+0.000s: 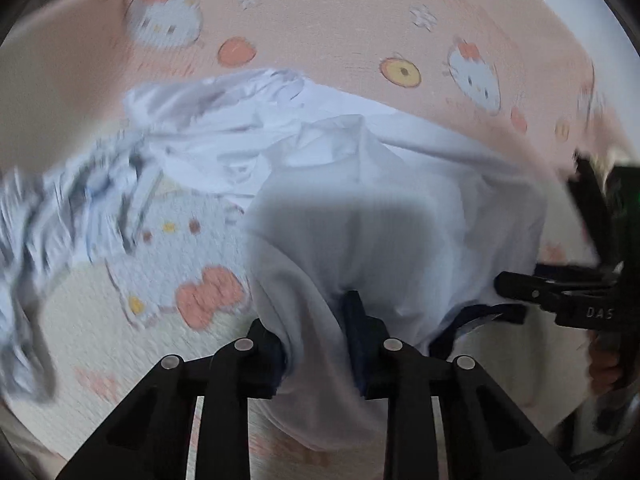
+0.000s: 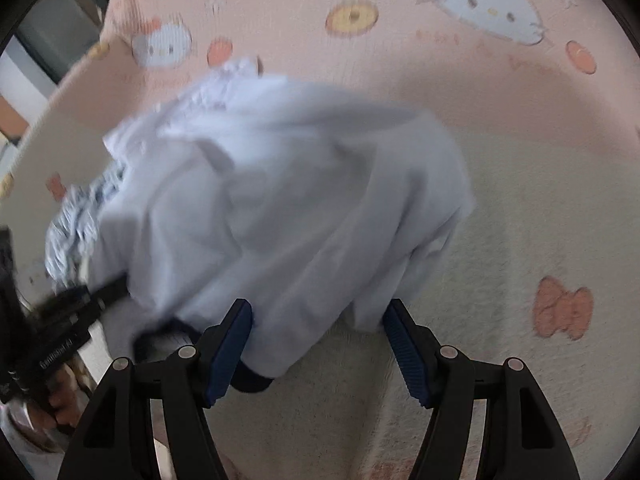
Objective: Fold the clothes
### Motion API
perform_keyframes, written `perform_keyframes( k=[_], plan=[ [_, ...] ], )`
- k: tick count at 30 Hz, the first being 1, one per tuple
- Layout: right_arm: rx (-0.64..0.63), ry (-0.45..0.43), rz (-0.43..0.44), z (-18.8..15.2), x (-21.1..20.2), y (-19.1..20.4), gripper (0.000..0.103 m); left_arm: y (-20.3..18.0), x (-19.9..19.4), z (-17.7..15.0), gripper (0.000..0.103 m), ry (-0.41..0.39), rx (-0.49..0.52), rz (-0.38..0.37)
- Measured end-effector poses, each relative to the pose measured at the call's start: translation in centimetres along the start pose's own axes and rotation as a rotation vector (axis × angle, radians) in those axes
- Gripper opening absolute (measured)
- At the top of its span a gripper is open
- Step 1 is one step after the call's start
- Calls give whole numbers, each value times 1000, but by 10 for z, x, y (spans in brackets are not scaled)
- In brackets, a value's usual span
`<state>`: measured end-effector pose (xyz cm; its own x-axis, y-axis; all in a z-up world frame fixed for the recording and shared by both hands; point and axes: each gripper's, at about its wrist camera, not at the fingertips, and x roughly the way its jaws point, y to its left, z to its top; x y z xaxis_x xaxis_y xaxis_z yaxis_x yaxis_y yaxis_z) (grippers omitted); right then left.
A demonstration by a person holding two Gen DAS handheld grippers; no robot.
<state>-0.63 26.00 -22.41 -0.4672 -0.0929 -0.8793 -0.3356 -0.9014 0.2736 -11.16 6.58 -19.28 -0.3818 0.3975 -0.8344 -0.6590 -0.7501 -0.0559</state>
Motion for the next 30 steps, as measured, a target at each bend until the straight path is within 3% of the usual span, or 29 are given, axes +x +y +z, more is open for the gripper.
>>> perform_keyframes(
  k=[4, 7, 12, 18, 21, 26, 30],
  plan=[
    [-73, -30, -46, -4, 2, 10, 69, 0, -4, 6, 23, -36, 104, 142],
    [-125, -43, -75, -2, 5, 14, 68, 11, -6, 9, 22, -45, 96, 185],
    [-195, -83, -158, 8, 5, 22, 30, 33, -7, 10, 10, -29, 26, 182],
    [-234, -120, -301, 12, -4, 26, 16, 41, -3, 8, 6, -6, -4, 215],
    [-194, -123, -378, 15, -10, 15, 16, 50, -1, 10, 6, -3, -47, 187],
    [-122, -66, -230, 12, -15, -15, 16, 55, -25, 12, 6, -87, -132, 79],
    [-181, -87, -223, 3, -25, -14, 20, 53, -40, 17, 10, -120, -176, -6]
  ],
)
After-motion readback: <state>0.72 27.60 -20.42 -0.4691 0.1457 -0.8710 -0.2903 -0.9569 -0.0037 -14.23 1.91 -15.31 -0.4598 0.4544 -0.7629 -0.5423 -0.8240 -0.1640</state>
